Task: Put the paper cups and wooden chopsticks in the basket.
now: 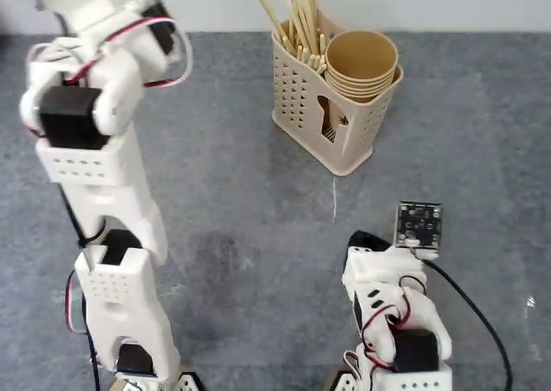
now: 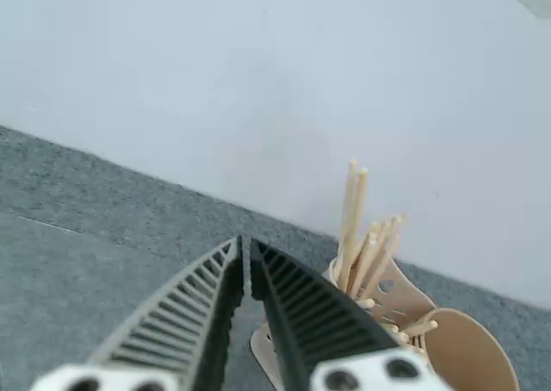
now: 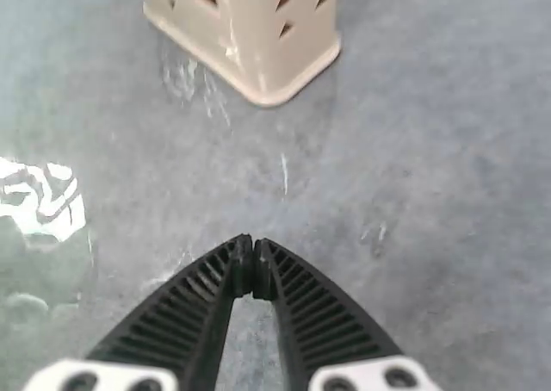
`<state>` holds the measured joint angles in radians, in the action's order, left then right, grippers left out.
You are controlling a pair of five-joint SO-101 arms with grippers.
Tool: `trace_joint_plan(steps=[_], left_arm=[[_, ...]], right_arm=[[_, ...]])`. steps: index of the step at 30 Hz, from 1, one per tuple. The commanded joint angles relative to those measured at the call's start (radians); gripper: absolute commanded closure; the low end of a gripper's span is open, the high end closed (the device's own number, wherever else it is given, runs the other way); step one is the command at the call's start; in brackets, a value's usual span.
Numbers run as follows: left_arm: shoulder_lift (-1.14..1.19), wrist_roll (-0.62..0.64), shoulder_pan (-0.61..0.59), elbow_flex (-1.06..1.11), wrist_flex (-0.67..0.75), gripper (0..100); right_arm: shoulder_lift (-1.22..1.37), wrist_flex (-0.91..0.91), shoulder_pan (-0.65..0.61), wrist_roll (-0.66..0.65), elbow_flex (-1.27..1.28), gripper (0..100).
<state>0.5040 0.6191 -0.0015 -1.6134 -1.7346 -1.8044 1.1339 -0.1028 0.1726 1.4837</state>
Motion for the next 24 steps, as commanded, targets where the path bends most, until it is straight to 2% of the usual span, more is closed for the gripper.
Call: trace_joint_plan(steps=[1, 7, 10, 24], left_arm=[[-0.104, -0.038, -0.021, -0.058, -0.026, 99], [-0.272, -0.084, -0.025, -0.048, -0.026, 99], [-0.37, -0.098, -0.026, 0.038, -0.026, 99], [-1.119, -0.213, -0.025, 0.978, -0.015, 99]], right_arm=[[-0.008, 0.094, 0.016, 0.0, -0.14, 98.4], [-0.008, 0.127, 0.016, 0.0, -0.153, 98.4], [-0.008, 0.125, 0.015, 0.008, -0.14, 98.4], [-0.008, 0.116, 0.016, 0.006, -0.003, 98.3]])
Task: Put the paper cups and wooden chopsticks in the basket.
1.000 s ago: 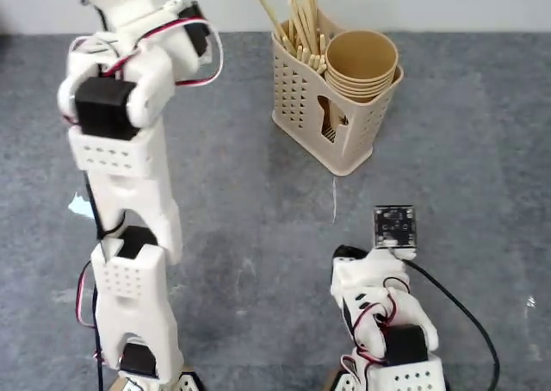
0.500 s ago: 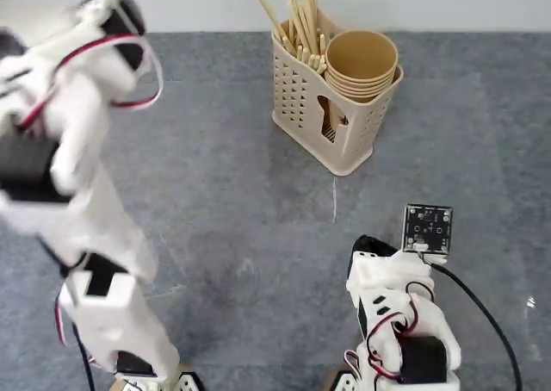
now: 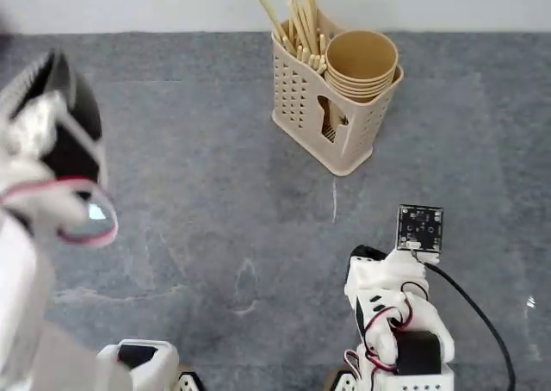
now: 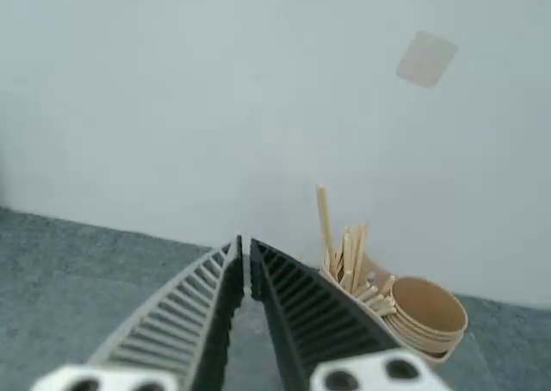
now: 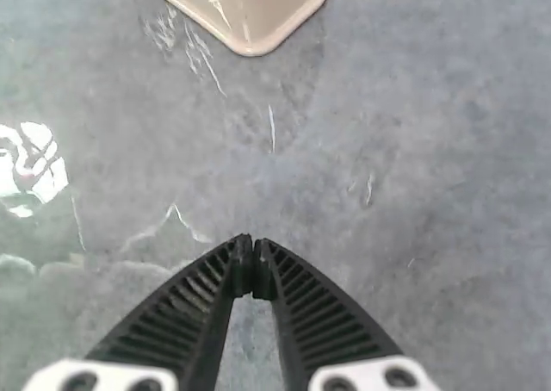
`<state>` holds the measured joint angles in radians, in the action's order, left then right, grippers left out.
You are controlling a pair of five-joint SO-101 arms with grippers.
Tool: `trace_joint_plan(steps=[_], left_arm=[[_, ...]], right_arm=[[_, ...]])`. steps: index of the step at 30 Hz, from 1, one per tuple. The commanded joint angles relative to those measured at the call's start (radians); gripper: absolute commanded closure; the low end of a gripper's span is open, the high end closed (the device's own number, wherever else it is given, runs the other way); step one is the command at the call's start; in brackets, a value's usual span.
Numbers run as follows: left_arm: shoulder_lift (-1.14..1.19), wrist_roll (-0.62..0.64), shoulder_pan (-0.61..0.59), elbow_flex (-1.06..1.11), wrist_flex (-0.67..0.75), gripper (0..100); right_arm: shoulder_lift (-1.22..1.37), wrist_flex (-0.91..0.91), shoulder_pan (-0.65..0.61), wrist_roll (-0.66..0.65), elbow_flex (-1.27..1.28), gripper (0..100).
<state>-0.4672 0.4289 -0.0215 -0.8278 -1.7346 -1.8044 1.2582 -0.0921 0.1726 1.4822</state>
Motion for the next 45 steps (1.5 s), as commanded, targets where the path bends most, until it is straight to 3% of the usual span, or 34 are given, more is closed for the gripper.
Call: trace_joint_plan(steps=[1, 6, 16, 20, 26, 35, 45], left_arm=[[-0.199, -0.029, -0.005, 0.257, -0.005, 99], [-0.471, -0.032, -0.005, 0.605, 0.071, 99], [-1.135, -0.032, -0.006, 1.457, 0.384, 99], [-1.346, -0.032, -0.006, 1.782, 0.446, 99], [-1.341, -0.032, -0.04, 2.006, 0.46, 99], [-1.341, -0.109, -0.055, 2.324, 0.661, 99], [-1.352, -0.196, -0.057, 2.48, 0.697, 99]], right_arm=[[-0.008, -0.008, 0.005, 0.006, 0.003, 98.4], [-0.008, -0.008, 0.005, 0.006, 0.06, 98.4], [-0.008, -0.005, 0.005, 0.002, 0.121, 99.1], [-0.008, -0.008, 0.005, 0.002, 0.146, 99.1], [-0.008, -0.008, 0.005, 0.002, 0.15, 99.1], [-0.008, -0.061, -0.027, -0.04, 0.201, 99.1], [-0.007, -0.061, -0.027, -0.049, 0.201, 99.0]])
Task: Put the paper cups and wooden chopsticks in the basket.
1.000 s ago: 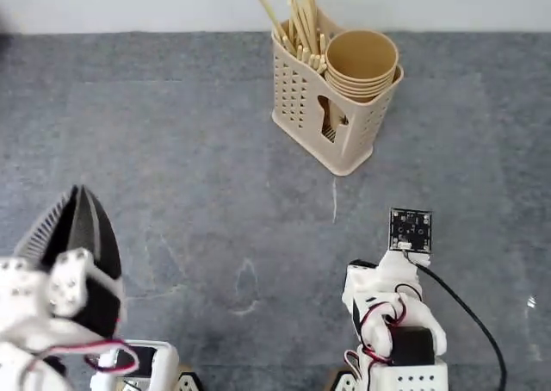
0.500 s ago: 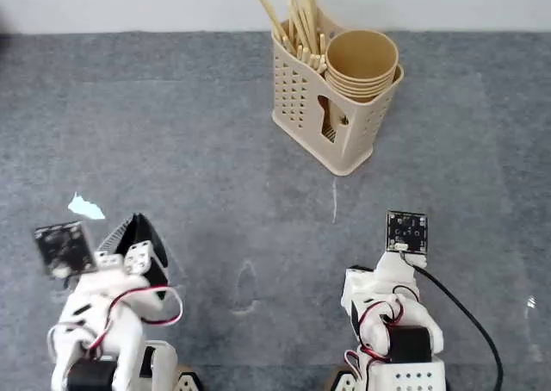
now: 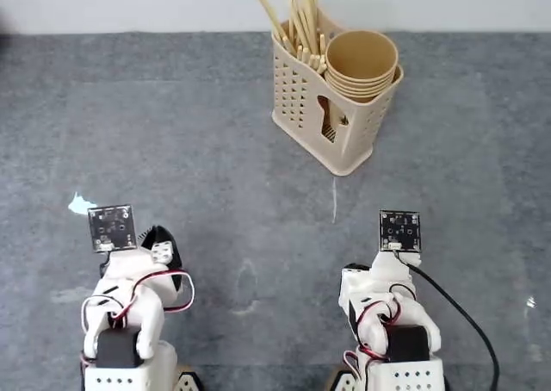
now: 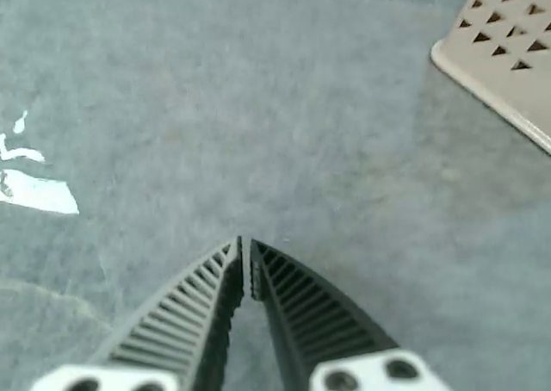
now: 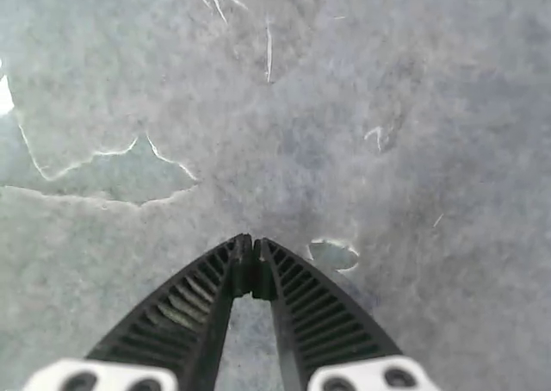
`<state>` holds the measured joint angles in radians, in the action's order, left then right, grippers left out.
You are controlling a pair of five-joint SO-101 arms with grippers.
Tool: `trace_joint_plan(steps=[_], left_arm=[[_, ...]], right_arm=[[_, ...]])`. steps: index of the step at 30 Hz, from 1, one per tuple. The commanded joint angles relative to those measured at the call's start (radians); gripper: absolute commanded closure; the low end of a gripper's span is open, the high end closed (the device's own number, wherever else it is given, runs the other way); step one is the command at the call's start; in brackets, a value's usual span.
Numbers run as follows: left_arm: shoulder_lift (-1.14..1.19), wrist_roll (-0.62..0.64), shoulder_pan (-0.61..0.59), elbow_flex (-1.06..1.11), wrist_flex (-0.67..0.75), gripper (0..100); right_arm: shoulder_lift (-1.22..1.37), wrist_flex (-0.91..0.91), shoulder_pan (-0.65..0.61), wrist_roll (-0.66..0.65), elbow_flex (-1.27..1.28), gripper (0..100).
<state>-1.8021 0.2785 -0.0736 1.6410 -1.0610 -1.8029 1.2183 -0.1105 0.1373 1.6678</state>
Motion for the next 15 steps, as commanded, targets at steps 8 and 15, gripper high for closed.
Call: trace_joint_plan(steps=[8, 15], left_arm=[[-0.017, -0.133, -0.061, 0.044, 0.002, 99], [-0.017, -0.164, -0.057, 0.042, -0.132, 99]], right_arm=[[-0.01, 0.09, -0.005, -0.014, 0.015, 99.0], [-0.005, 0.085, -0.001, -0.014, 0.015, 99.0]])
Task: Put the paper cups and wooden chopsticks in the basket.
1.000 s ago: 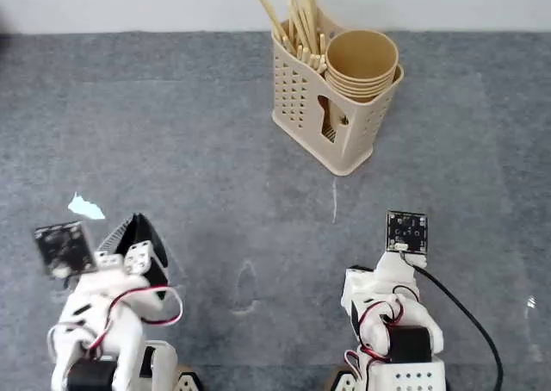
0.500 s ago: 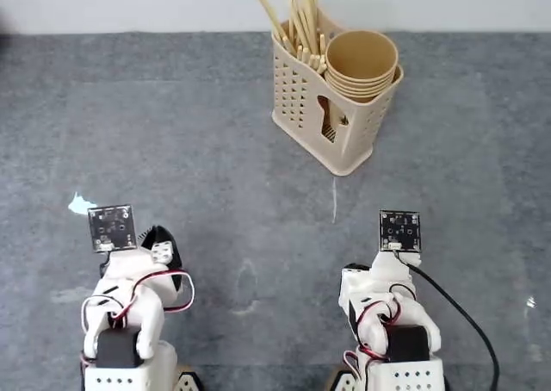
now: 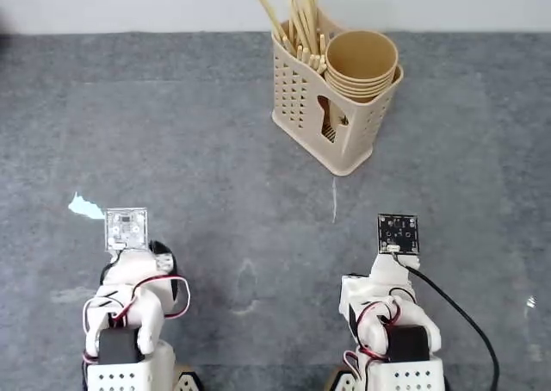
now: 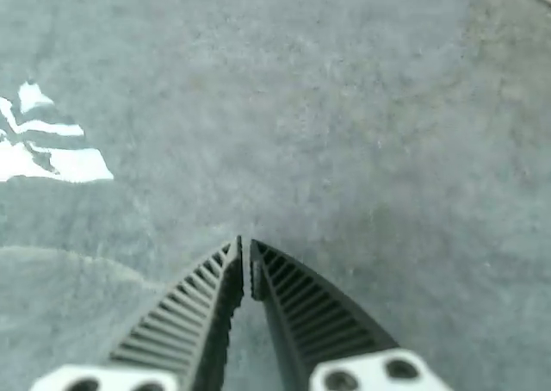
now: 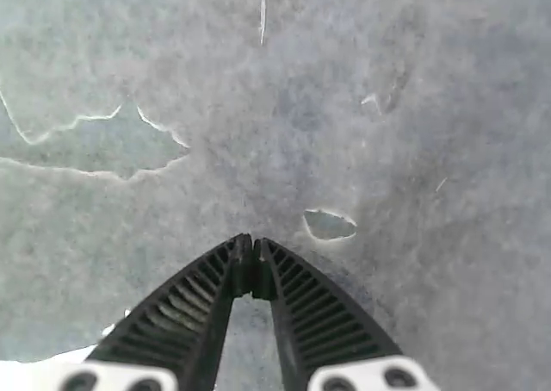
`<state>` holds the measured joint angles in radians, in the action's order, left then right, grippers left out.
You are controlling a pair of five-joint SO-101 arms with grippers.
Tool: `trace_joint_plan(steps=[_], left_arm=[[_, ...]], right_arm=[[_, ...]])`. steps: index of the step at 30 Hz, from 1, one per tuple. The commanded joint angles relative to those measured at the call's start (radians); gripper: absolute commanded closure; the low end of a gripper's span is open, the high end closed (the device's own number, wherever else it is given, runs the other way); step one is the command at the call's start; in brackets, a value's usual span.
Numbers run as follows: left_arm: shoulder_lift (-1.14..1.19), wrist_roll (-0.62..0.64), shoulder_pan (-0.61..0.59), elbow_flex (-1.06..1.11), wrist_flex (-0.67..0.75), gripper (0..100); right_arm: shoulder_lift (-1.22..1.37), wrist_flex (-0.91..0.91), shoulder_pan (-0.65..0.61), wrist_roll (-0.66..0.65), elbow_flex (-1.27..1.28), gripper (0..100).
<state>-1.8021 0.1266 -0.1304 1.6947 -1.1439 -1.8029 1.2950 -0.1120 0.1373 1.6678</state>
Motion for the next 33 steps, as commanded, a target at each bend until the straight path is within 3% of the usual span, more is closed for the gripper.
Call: trace_joint_plan(steps=[1, 4, 33], left_arm=[[-0.017, -0.014, 0.0, -0.012, -0.069, 99], [-0.017, -0.014, -0.006, -0.012, -0.118, 99], [-0.017, -0.011, -0.006, -0.012, -0.12, 99]], right_arm=[[-0.007, 0.008, 0.001, -0.012, 0.015, 99.0], [-0.007, 0.008, -0.001, -0.009, 0.015, 99.0], [-0.007, 0.008, -0.002, -0.014, 0.015, 99.0]])
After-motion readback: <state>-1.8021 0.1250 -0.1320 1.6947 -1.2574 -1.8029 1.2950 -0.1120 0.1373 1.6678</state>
